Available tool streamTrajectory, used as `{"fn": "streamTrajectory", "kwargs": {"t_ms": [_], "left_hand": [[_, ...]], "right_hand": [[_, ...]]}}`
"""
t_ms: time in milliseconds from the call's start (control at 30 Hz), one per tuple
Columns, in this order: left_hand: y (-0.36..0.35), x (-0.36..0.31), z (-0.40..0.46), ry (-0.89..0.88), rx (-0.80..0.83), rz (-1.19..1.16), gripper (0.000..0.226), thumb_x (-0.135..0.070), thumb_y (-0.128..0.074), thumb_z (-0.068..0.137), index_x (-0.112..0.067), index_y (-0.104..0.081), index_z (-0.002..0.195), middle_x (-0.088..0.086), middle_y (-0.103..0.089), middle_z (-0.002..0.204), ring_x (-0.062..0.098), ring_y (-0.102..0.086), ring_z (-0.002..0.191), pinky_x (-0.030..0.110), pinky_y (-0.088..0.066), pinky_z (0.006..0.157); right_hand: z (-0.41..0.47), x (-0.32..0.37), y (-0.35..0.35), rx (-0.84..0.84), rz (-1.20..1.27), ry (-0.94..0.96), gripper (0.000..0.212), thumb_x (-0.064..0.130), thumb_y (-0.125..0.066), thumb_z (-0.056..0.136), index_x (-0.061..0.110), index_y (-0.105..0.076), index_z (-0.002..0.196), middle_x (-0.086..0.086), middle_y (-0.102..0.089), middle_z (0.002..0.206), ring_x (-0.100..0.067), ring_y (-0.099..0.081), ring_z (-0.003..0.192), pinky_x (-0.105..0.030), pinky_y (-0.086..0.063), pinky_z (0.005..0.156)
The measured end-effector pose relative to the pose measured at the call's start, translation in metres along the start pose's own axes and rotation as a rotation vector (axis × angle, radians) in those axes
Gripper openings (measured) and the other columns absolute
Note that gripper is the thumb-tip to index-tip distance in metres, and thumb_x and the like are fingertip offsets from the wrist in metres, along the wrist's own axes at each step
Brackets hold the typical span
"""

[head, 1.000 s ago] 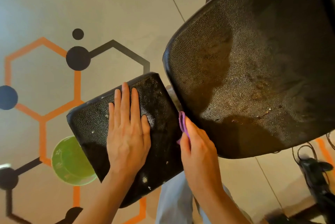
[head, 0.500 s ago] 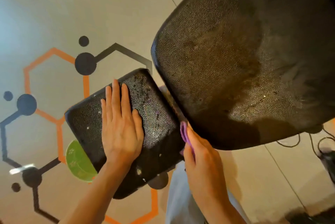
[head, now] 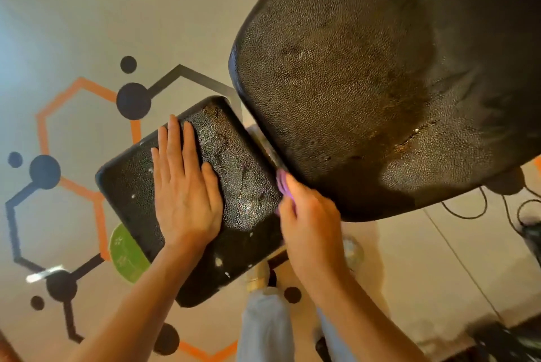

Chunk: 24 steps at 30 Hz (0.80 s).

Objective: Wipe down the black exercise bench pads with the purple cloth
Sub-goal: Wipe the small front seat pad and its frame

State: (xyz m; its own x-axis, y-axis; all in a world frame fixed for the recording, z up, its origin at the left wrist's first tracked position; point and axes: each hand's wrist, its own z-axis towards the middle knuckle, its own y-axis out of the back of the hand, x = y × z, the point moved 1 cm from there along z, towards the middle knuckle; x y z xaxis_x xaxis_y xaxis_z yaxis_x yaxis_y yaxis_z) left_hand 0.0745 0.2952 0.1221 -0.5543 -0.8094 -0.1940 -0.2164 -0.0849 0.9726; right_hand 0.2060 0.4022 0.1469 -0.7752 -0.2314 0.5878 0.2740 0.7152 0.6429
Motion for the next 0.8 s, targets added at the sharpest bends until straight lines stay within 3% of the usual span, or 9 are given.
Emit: {"fn": "streamTrajectory", "kwargs": {"t_ms": [233,333,433,500,567,633,700,800], "left_hand": [[-0.002,0.001,-0.001,-0.008,-0.017,0.012,0.059,-0.031,-0.024,0.102,-0.01,-0.013,0.157,0.008,-0.003,0.166,0.022,0.002,0.154,0.035,0.002,0.125],[-0.001,0.001,-0.002,-0.024,-0.023,0.024,0.058,-0.029,-0.025,0.103,-0.009,-0.015,0.156,0.009,-0.005,0.166,0.024,0.0,0.154,0.034,0.003,0.125],[-0.001,0.002,-0.002,-0.05,-0.03,0.017,0.058,-0.027,-0.025,0.102,-0.006,-0.016,0.155,0.011,-0.005,0.165,0.026,-0.001,0.154,0.037,0.001,0.125],[-0.001,0.003,-0.002,-0.053,-0.035,0.01,0.058,-0.027,-0.026,0.102,-0.005,-0.017,0.155,0.011,-0.005,0.165,0.027,-0.001,0.153,0.04,-0.002,0.125],[-0.001,0.003,-0.001,-0.059,-0.034,0.0,0.057,-0.026,-0.026,0.102,-0.005,-0.018,0.155,0.012,-0.006,0.165,0.029,-0.003,0.153,0.042,-0.004,0.125],[-0.001,0.004,-0.001,-0.064,-0.034,-0.004,0.057,-0.025,-0.027,0.103,-0.004,-0.018,0.154,0.013,-0.007,0.165,0.03,-0.003,0.153,0.043,-0.005,0.125],[-0.002,0.004,-0.002,-0.074,-0.038,-0.008,0.056,-0.025,-0.027,0.103,-0.003,-0.018,0.154,0.014,-0.007,0.165,0.03,-0.003,0.153,0.043,-0.005,0.125],[-0.003,0.007,-0.003,-0.078,-0.049,-0.018,0.056,-0.026,-0.025,0.104,-0.004,-0.016,0.155,0.013,-0.006,0.165,0.028,-0.002,0.153,0.042,-0.003,0.125]], "right_hand": [[0.078,0.079,-0.025,-0.105,-0.151,0.144,0.028,0.019,-0.038,0.101,0.013,-0.055,0.121,-0.005,-0.068,0.112,-0.024,-0.064,0.102,-0.031,-0.038,0.069],[0.041,0.046,-0.019,-0.092,-0.087,0.133,0.033,0.023,-0.04,0.099,0.019,-0.052,0.13,-0.003,-0.067,0.116,-0.024,-0.064,0.102,-0.035,-0.047,0.077],[-0.021,-0.02,-0.005,-0.053,-0.032,-0.057,0.033,0.02,-0.05,0.096,0.024,-0.059,0.127,-0.005,-0.071,0.105,-0.027,-0.066,0.096,-0.036,-0.05,0.076],[-0.054,-0.048,-0.001,-0.016,0.071,-0.149,0.032,0.02,-0.056,0.095,0.029,-0.062,0.125,-0.001,-0.074,0.096,-0.021,-0.069,0.089,-0.029,-0.052,0.073],[-0.073,-0.053,-0.004,-0.098,0.19,-0.152,0.036,0.017,-0.06,0.092,0.032,-0.063,0.124,0.001,-0.074,0.095,-0.016,-0.07,0.086,-0.031,-0.056,0.072],[-0.077,-0.04,-0.007,-0.256,0.298,-0.11,0.038,0.02,-0.056,0.09,0.031,-0.061,0.126,0.0,-0.072,0.102,-0.013,-0.069,0.089,-0.037,-0.059,0.073],[-0.072,-0.024,-0.013,-0.405,0.377,-0.012,0.04,0.022,-0.053,0.09,0.021,-0.059,0.13,-0.003,-0.067,0.112,-0.01,-0.067,0.093,-0.034,-0.059,0.076],[-0.06,-0.007,-0.037,-0.404,0.303,0.06,0.047,0.037,-0.041,0.097,0.015,-0.051,0.138,-0.004,-0.054,0.136,-0.018,-0.054,0.12,-0.041,-0.049,0.096]]}}
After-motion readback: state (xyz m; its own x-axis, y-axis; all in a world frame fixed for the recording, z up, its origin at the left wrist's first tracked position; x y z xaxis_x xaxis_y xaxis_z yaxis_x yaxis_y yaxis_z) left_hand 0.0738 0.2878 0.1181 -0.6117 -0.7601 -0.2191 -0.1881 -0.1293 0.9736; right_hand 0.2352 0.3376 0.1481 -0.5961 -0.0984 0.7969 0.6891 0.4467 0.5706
